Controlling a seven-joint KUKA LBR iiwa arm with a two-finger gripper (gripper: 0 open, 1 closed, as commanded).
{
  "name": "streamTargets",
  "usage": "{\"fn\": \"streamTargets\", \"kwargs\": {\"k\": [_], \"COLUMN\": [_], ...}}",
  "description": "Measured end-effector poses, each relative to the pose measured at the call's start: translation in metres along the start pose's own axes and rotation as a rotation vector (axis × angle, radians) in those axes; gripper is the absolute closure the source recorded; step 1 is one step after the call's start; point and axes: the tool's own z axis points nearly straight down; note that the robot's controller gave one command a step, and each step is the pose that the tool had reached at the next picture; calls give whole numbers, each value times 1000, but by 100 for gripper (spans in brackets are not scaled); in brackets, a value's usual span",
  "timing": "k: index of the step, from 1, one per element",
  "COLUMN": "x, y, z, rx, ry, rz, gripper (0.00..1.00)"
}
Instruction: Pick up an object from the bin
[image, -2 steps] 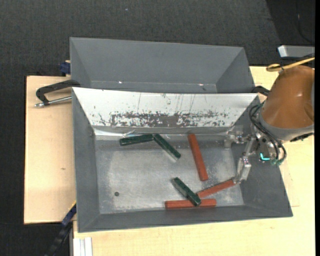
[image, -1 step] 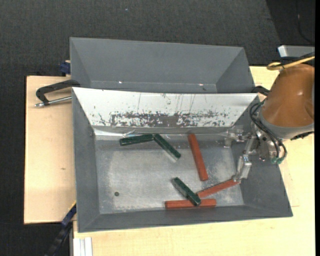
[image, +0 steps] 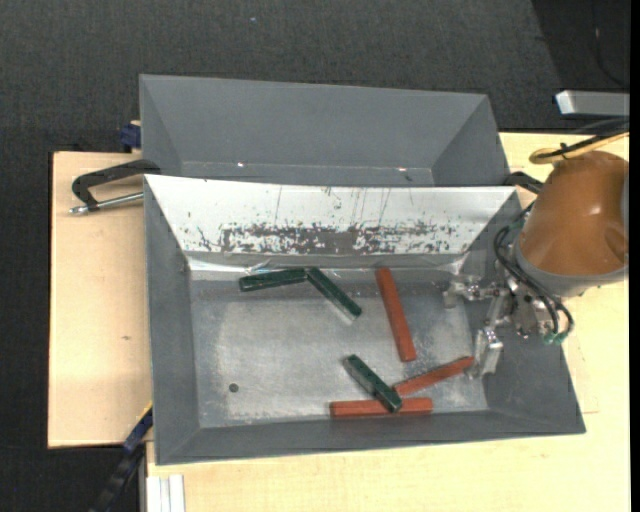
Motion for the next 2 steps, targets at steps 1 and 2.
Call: {"fn": "streamTargets", "kwargs": {"k": [1,2], "x": [2,2], "y": [-1,-1], "z": [57,57], "rx": [-3,-3], "ry": [6,6], "rz": [-325,-325], "gripper": [100,100]}}
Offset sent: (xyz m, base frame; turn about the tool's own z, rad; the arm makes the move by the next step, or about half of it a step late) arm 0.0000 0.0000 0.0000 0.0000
